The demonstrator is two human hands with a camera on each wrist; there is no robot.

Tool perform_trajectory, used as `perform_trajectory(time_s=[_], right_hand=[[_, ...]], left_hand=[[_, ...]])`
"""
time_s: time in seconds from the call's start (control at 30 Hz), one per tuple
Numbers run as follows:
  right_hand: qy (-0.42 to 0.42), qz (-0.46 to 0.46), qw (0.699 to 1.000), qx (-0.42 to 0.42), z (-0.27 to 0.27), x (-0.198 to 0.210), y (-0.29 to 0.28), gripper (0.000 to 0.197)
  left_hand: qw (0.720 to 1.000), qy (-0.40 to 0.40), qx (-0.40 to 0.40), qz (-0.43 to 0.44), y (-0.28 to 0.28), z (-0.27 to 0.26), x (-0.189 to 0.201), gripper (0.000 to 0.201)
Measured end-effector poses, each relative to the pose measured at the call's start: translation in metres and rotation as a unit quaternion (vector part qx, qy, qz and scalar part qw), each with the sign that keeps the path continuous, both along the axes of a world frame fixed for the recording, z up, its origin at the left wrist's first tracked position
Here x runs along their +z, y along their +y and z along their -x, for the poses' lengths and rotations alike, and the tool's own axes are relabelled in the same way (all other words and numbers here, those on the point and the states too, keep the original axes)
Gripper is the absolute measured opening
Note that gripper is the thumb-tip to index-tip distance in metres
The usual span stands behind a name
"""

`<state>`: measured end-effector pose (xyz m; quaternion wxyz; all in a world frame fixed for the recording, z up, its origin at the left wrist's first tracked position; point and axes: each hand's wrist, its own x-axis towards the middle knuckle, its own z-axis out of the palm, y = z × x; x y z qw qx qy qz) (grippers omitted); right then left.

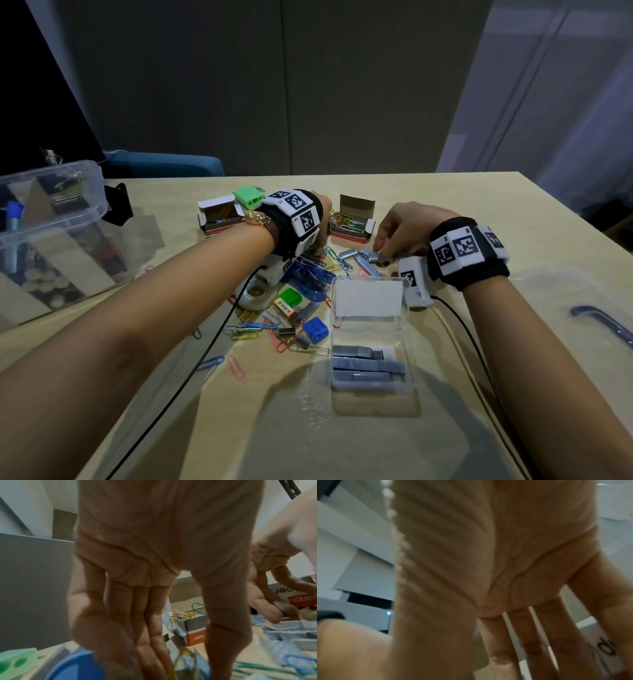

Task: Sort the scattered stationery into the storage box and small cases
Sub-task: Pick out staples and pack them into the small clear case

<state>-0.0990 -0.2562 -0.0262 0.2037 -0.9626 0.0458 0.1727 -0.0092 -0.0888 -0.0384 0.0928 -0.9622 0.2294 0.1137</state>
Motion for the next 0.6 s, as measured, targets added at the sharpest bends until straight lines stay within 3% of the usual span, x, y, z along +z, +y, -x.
perform_trajectory(time_s=[0.2, 0.37, 0.47, 0.6], right_hand=[[0.008, 0.112, 0.993, 0.023, 0.001, 0.000, 0.016, 0.030], [0.008, 0.134, 0.990, 0.036, 0.004, 0.001, 0.021, 0.030], [0.008, 0.106, 0.993, 0.042, 0.004, 0.004, 0.019, 0.029], [-0.050, 0.090, 0.994, 0.044, 0.007, 0.012, 0.012, 0.015]], left_hand=[[0.999, 0.033, 0.025, 0.027, 0.003, -0.009, -0.002, 0.026], [0.998, 0.041, 0.043, 0.000, -0.007, -0.047, -0.025, 0.059], [0.998, 0.057, 0.018, -0.004, -0.009, -0.059, -0.033, 0.060], [0.999, 0.046, 0.012, -0.005, -0.004, -0.028, -0.010, 0.054]])
